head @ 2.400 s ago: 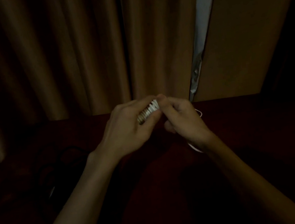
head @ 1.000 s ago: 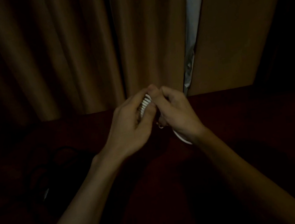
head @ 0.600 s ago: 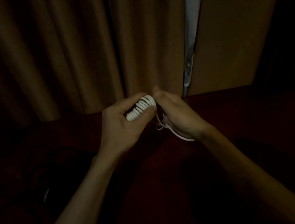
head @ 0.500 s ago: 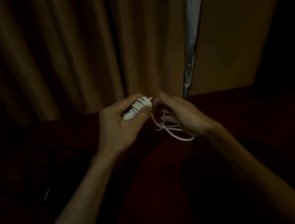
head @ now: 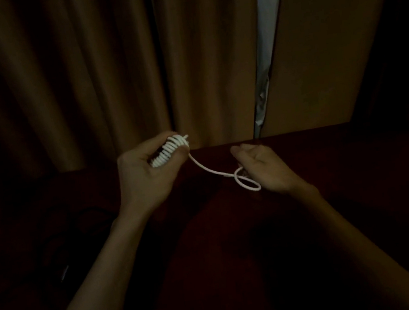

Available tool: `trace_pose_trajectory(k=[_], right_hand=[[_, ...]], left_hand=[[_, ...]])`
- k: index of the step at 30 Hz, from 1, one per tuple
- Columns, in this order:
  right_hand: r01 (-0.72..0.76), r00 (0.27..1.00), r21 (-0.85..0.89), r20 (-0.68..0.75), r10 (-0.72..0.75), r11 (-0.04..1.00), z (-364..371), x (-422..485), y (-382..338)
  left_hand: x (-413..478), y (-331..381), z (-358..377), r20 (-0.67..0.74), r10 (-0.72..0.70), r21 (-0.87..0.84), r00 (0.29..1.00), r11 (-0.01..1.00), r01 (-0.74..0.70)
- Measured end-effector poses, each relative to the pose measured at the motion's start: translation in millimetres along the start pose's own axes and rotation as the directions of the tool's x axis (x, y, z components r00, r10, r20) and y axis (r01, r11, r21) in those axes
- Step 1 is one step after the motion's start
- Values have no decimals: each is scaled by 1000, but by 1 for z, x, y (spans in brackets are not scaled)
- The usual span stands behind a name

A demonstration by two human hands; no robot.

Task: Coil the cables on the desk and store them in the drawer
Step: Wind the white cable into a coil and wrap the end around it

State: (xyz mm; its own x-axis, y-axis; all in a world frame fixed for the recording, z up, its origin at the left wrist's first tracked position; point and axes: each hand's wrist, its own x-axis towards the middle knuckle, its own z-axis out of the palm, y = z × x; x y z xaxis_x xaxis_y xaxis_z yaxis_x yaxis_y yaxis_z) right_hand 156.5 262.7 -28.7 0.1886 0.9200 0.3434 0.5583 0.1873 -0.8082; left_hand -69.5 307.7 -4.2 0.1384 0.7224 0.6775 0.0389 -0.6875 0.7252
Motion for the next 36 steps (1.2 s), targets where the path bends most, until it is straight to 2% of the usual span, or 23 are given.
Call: trace_pose_trajectory(k=[3,6,8,10,13,15,18,20,22,24,27,30,33,36], right_hand=[[-11,990,-95,-143,-3,995,-2,-1,3],[-151,963,-288,-257,75,946,-7,-1,8],[-236,955,-443,-270,122,865,-10,1,10],[-197,976,-504,-181,120,841,-11,4,7],[-23,999,-364,24,34,931,-14,6,-5],[68,998,-166,29,-64,984,-15,3,-21],[166,986,95,-16,-165,982,-9,-7,-52],[139,988,237,28,-150,962,3,-10,-66],[32,984,362,150,-92,932,15,-13,-70],[-41,960,372,273,-68,927,21,-13,-67],[-19,922,400,361,-139,916,22,-14,-61],[26,928,447,321,-187,894,23,-13,-58],[108,927,455,276,-255,884,18,-15,-58],[222,911,333,265,-317,916,16,-14,-57]], left_hand=[[2,-3,-5,-22,-8,27,1000,1000,9],[3,-4,-10,-44,-29,29,999,999,30],[2,-4,-9,-30,-23,48,999,999,24],[-1,-4,-5,0,-9,63,1000,998,9],[-2,-7,-1,44,16,118,999,993,-21],[-2,-7,-1,73,42,177,996,983,-54],[-2,-3,0,99,69,188,993,978,-86],[-3,1,2,107,53,149,993,987,-68],[-1,2,3,123,5,51,992,999,-12],[2,7,1,150,-30,-31,988,999,35],[3,14,3,158,-109,-109,981,986,127],[5,16,1,176,-207,-168,962,957,237],[7,18,-4,257,-278,-185,925,926,329],[7,18,-6,331,-324,-182,886,900,397]])
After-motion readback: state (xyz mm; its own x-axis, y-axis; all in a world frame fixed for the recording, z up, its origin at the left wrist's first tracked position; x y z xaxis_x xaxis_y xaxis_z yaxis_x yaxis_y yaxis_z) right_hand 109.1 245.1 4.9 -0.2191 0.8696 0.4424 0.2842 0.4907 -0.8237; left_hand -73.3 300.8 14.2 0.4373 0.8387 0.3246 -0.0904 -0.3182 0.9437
